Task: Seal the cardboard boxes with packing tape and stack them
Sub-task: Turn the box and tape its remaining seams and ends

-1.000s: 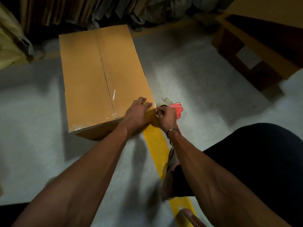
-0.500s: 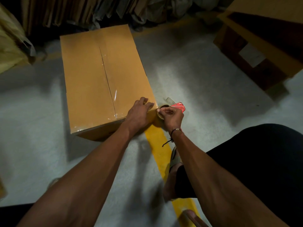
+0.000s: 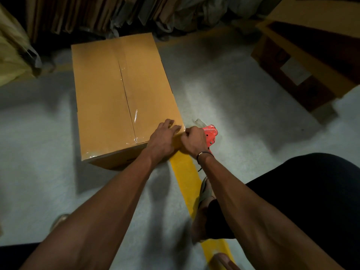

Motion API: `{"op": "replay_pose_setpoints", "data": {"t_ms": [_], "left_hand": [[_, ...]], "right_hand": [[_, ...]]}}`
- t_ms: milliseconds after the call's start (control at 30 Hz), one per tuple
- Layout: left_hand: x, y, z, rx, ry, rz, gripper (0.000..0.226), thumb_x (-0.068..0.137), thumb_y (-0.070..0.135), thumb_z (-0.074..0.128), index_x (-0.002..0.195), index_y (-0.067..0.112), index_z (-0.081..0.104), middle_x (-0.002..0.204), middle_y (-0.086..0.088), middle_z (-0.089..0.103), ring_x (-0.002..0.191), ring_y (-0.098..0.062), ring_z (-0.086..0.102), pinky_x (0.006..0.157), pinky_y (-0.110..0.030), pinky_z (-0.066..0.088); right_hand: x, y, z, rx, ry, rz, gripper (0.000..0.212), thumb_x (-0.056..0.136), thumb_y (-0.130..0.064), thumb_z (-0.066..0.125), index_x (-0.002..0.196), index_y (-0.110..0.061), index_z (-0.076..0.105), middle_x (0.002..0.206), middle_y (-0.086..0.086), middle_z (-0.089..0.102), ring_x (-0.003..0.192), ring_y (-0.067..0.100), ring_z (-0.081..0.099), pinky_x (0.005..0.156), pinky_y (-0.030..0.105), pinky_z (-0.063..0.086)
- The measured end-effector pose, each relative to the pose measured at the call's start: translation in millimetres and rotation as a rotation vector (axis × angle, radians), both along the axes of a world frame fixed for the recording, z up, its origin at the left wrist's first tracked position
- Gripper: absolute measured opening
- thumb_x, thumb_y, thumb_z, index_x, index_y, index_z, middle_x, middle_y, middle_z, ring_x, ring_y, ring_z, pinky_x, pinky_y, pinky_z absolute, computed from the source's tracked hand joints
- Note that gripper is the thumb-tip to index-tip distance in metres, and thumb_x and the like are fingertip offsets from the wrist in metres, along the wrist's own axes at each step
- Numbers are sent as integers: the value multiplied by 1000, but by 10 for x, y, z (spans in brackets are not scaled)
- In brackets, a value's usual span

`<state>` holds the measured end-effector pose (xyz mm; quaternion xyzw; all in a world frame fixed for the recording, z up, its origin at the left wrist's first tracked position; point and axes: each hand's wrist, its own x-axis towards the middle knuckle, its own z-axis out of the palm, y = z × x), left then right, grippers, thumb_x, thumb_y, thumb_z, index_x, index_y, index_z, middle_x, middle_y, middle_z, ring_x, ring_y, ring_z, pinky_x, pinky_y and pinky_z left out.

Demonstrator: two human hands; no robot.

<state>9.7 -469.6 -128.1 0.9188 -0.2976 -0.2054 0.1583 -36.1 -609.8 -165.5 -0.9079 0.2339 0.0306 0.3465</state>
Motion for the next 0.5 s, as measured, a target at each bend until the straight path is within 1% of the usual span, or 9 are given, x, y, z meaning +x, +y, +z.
{"op": "replay_pose_setpoints", "data": {"t_ms": [67,100,167,233,267,300,367,433,500], "left_hand": [[-17,-16,-1,-13,8,11,79,86,10,72,157,22,40,165,-7,26,146,-30,32,115,-45,41],[-24,-18,-2,-31,17,17,78,87,11,71,157,20,39,165,-8,26,145,-30,32,116,-44,40],[-23,13,-49,-68,34,22,77,89,10,69,158,15,35,165,-9,27,147,-29,32,120,-39,34],[4,102,-116,-101,67,8,85,86,2,67,161,9,29,168,-9,24,152,-28,28,125,-35,26],[23,163,-144,-118,93,-4,89,84,-1,65,162,6,25,170,-9,21,155,-27,24,127,-36,23],[39,236,-179,-128,109,-25,91,83,-3,63,164,5,20,172,-9,16,158,-27,18,128,-37,21],[34,419,-246,-135,76,-74,90,90,2,58,165,7,10,174,-10,5,160,-25,7,130,-39,15],[-14,660,-329,-145,-17,-99,81,102,22,54,166,13,5,175,-6,-2,161,-21,-1,130,-38,10],[-87,956,-418,-122,-111,-108,75,110,45,42,167,17,1,175,0,-8,160,-15,-8,129,-37,6]], "right_hand": [[52,74,75,28,-8,-5,36,84,-33,39,80,-4,60,83,22,67,80,42,60,68,42,44],[78,155,105,35,-35,-19,34,89,-31,39,89,-3,60,90,23,67,85,41,60,71,42,44],[139,316,122,56,-62,-31,37,97,-23,39,117,2,57,111,26,65,103,41,60,84,43,44],[198,388,112,121,14,-12,51,104,-18,39,145,12,37,142,32,50,131,43,48,106,42,37],[220,389,104,138,66,5,58,107,-18,38,152,15,24,152,34,38,140,43,38,114,41,30],[234,371,90,160,105,13,63,109,-21,37,155,15,14,158,34,28,146,43,31,118,40,24],[253,352,79,196,138,10,73,110,-33,37,157,12,3,161,33,20,149,43,25,119,41,21],[272,369,70,149,161,39,84,108,-44,38,157,10,-4,160,33,18,148,46,25,120,45,23],[291,404,42,73,199,70,94,105,-54,39,157,8,-8,162,31,15,147,47,23,120,49,23]]}}
